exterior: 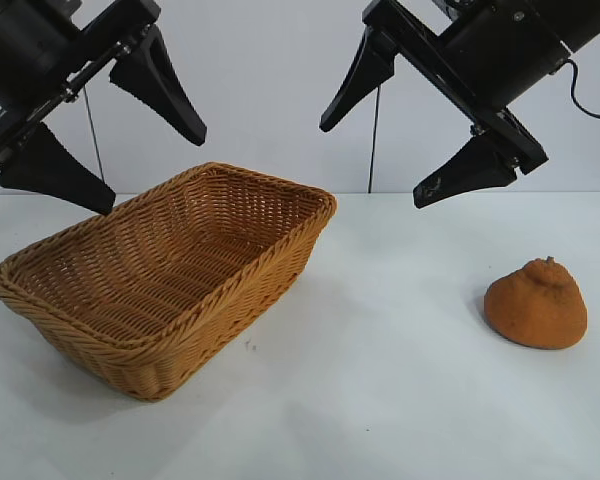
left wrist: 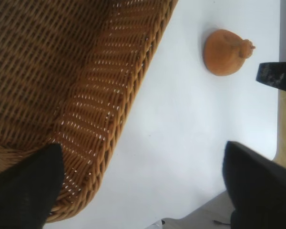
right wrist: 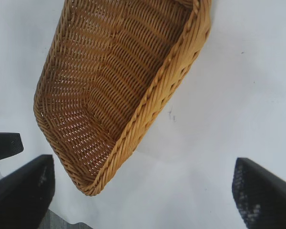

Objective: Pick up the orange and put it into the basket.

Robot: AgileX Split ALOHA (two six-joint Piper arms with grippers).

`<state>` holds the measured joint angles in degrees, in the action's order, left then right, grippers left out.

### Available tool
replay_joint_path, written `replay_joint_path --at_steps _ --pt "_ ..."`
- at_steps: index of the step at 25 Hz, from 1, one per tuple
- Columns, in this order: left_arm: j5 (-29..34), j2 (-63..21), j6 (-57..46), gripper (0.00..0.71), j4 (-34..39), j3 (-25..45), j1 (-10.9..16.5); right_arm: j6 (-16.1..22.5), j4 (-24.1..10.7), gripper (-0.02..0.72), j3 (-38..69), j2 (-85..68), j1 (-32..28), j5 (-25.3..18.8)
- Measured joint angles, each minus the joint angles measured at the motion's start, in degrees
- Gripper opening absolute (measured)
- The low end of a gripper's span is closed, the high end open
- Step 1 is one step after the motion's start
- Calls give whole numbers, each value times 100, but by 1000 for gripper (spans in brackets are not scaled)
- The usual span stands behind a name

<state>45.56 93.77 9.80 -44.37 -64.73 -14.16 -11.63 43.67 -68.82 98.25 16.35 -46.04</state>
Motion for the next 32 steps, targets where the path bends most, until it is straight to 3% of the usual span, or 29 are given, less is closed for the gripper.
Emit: replay_joint_path --at_steps 32 --pt "-198 0 0 643 6 0 73 15 0 694 0 0 0 0"
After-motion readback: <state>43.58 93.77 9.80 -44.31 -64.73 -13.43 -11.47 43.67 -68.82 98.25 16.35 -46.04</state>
